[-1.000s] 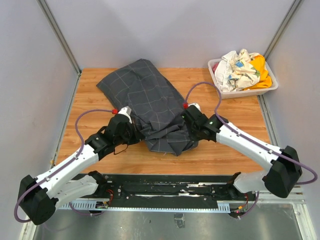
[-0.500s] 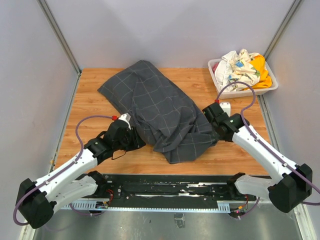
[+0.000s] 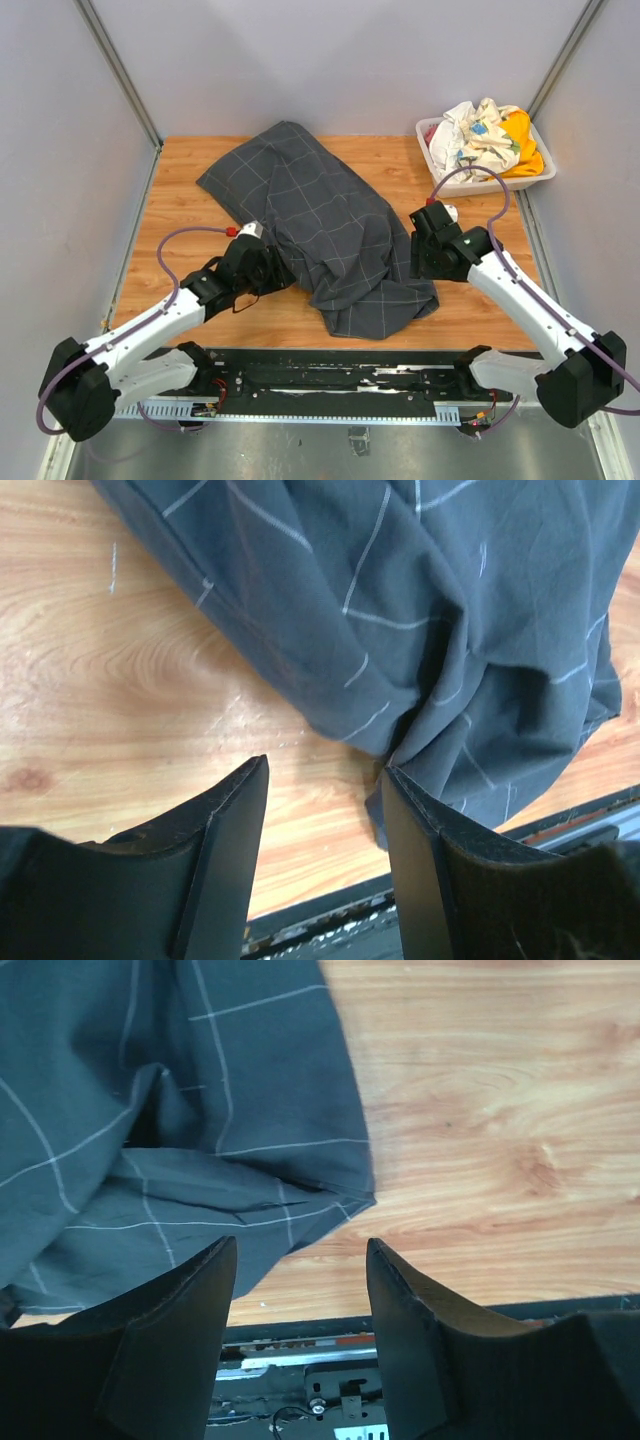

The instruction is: Put the pillow into the pillowcase

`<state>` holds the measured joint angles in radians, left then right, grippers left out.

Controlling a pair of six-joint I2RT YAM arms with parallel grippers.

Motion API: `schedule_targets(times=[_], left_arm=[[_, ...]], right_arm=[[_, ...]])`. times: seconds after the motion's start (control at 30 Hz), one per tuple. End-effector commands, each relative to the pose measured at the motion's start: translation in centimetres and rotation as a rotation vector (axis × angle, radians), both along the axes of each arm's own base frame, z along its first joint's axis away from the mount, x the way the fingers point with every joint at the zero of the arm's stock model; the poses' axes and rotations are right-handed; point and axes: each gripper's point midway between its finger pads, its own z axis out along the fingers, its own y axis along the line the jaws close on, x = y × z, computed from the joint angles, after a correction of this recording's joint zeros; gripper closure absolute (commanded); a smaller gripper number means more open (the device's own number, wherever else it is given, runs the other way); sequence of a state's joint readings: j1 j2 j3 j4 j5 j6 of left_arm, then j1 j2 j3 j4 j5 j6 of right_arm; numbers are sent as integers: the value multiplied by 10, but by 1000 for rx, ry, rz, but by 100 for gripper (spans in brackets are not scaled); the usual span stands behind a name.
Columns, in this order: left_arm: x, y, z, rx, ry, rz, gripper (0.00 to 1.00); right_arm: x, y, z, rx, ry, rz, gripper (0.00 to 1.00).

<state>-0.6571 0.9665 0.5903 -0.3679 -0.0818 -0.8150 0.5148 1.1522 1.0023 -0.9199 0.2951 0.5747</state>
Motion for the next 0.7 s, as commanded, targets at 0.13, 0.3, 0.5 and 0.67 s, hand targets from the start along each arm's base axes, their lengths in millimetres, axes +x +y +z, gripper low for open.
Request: schedule_targets(times=[0.13,0.3,0.5,0.67], left_arm=[[55,-24,7,-41,-105,91,45],[79,-9,-25,51,-43,152,73],[104,31,-28,115,-67,232,100],[115,75,-23,205,-98,245,100]], right_arm=[[15,51,9,97,-31,178,42],[24,67,7,117,-21,212,41],[39,93,4,156,-17,278,39],[46,123,-4,209,12,336,39]])
